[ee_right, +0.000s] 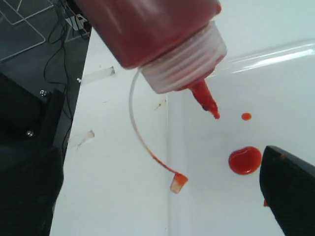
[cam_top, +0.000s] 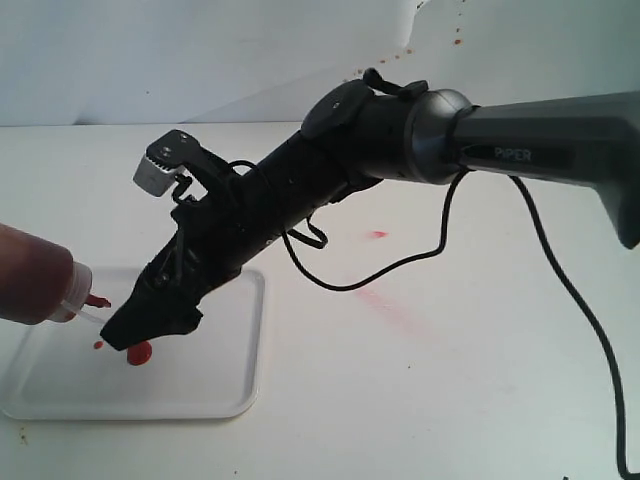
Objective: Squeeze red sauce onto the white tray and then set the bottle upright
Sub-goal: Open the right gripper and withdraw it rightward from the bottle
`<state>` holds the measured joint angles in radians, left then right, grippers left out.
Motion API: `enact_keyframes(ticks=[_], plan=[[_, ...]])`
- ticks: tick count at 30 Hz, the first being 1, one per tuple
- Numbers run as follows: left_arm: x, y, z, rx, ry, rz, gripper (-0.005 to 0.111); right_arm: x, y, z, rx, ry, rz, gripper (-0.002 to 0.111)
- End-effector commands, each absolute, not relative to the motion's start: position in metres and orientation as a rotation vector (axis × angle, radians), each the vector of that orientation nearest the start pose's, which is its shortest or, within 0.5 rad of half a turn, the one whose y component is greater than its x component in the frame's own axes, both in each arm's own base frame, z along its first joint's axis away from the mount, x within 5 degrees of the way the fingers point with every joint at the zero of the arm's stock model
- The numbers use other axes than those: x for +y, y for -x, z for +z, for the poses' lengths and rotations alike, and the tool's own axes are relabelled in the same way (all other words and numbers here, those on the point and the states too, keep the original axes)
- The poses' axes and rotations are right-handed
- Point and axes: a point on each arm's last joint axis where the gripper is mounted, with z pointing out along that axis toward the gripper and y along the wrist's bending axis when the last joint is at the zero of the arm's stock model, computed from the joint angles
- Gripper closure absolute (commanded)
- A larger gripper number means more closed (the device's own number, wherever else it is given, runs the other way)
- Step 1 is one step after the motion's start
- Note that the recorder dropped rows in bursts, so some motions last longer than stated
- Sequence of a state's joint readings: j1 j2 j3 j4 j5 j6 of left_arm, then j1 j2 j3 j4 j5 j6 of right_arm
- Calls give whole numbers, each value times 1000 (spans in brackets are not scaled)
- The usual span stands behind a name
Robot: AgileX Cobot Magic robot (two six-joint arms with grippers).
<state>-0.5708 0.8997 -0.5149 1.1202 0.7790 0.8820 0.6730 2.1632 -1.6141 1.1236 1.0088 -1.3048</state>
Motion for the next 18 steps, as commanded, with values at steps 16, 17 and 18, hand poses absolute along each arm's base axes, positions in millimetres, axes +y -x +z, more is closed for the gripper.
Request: enact_keyframes(ticks=[16,17,18], plan=[[-36,-158,270,-1593,2603,-1612,107,271,-269,231,2082,1371,913,28],[-36,-157,269,-1613,2606,-1595,107,265,-264,234,2079,1379,895,32],[-36,-157,268,-1637,2610,-1573,107,261,-260,235,2082,1383,870,38]])
